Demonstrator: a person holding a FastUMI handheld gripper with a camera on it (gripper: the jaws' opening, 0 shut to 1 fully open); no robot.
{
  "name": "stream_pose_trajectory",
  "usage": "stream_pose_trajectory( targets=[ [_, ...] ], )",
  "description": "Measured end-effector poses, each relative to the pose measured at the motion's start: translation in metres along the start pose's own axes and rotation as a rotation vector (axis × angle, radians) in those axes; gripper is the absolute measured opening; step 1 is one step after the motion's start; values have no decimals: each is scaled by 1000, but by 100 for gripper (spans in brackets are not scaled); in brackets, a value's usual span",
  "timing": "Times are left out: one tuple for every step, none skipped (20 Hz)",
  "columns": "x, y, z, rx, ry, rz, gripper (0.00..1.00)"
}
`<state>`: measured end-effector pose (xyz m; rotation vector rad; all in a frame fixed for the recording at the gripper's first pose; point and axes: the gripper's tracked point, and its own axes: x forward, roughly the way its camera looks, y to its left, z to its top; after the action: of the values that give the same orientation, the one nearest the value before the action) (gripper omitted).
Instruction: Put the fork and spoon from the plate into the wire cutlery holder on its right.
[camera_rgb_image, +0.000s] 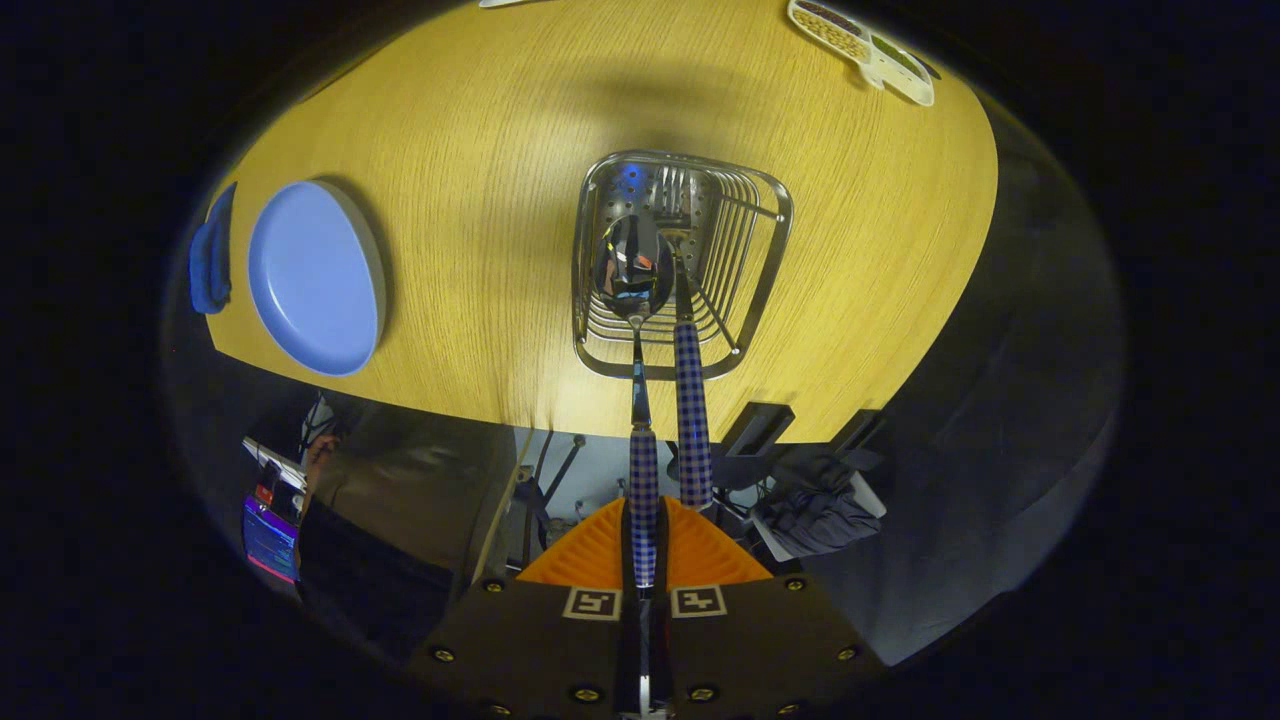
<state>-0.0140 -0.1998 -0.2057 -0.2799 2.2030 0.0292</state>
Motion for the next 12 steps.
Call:
stream_pose_trajectory(
  targets=[
    [1,0,0,-6,13,-9,4],
    [-2,-2,0,-14,21,-25,4],
    [-4,-4,1,-30,25,-48,4],
    [-6,-5,2,-44,29,-59,4],
    [-7,-5,4,-44,35,-66,4],
    [-7,-7,6,-42,38,-79,4],
    [-8,-8,8,-41,41,-89,4],
    [-8,-7,10,-39,47,-95,4],
    [-9,-8,13,-49,61,-109,4],
    [-12,-10,15,-57,74,-127,4],
    [-14,-11,18,-61,86,-145,4],
    [-14,-12,21,-65,90,-160,4]
  ],
)
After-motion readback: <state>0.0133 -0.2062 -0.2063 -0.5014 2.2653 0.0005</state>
